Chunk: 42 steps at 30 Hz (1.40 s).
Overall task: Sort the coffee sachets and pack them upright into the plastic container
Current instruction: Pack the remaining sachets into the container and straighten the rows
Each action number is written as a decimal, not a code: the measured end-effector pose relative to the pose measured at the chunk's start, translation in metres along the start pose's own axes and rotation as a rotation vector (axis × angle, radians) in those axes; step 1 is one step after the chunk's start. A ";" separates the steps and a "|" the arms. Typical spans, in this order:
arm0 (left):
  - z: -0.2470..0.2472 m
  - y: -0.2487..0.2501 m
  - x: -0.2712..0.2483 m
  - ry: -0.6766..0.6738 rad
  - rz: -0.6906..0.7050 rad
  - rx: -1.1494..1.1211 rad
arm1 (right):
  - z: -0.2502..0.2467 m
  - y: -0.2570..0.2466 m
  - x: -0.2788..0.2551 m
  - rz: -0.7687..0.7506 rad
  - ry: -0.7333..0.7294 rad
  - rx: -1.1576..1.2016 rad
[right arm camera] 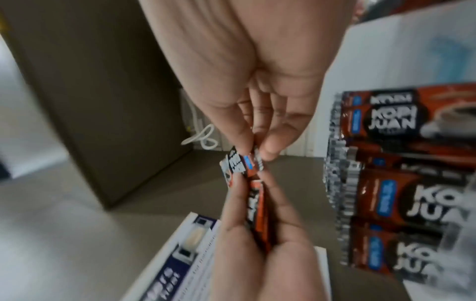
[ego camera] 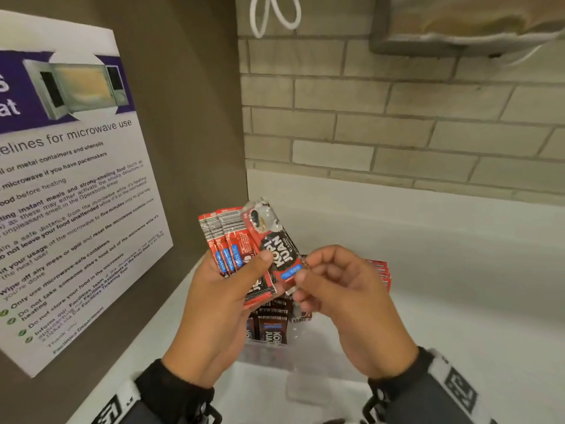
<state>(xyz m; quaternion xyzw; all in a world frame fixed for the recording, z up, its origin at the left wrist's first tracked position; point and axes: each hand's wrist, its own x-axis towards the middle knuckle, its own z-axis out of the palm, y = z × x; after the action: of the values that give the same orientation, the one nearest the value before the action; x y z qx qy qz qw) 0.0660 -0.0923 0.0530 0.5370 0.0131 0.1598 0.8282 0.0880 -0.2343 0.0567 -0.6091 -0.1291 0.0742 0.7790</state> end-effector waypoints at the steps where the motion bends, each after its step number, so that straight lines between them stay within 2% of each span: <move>1: -0.001 0.000 -0.001 0.003 0.000 -0.003 | -0.003 -0.004 0.001 0.011 0.008 0.026; 6: -0.007 0.011 0.001 0.018 0.024 -0.006 | -0.019 -0.028 0.009 -0.167 0.079 -0.124; 9: -0.003 0.008 -0.001 0.015 0.010 0.018 | -0.019 -0.038 0.013 -0.248 0.110 0.045; 12: 0.002 -0.001 -0.007 -0.001 -0.030 0.052 | -0.013 -0.040 0.014 -0.214 0.059 0.166; 15: -0.003 -0.001 -0.008 -0.034 -0.057 0.135 | -0.016 -0.048 0.016 -0.232 0.040 -0.022; 19: -0.020 0.026 0.004 0.024 0.059 0.124 | -0.044 -0.081 0.031 -0.351 0.123 -0.313; 21: -0.029 0.038 0.007 0.067 0.102 0.062 | -0.051 -0.081 0.038 -0.326 0.121 -0.444; 23: -0.033 0.041 0.005 0.077 0.108 0.025 | -0.049 -0.060 0.041 -0.253 0.097 -0.609; 26: -0.034 0.035 -0.001 0.049 0.069 0.004 | -0.042 -0.020 0.044 -0.094 0.045 -0.746; 29: -0.036 0.028 -0.006 0.004 0.049 0.007 | -0.038 0.003 0.053 -0.012 0.007 -0.866; 33: -0.041 0.026 -0.008 0.005 0.022 -0.009 | -0.031 0.015 0.057 0.039 -0.050 -0.974; 42: -0.043 0.018 -0.011 0.017 -0.010 0.042 | -0.023 0.017 0.059 0.021 -0.034 -1.168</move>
<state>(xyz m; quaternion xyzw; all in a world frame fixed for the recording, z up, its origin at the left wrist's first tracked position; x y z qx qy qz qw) 0.0423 -0.0504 0.0488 0.5529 0.0264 0.1601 0.8173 0.1519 -0.2354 0.0414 -0.9376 -0.1549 0.0081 0.3113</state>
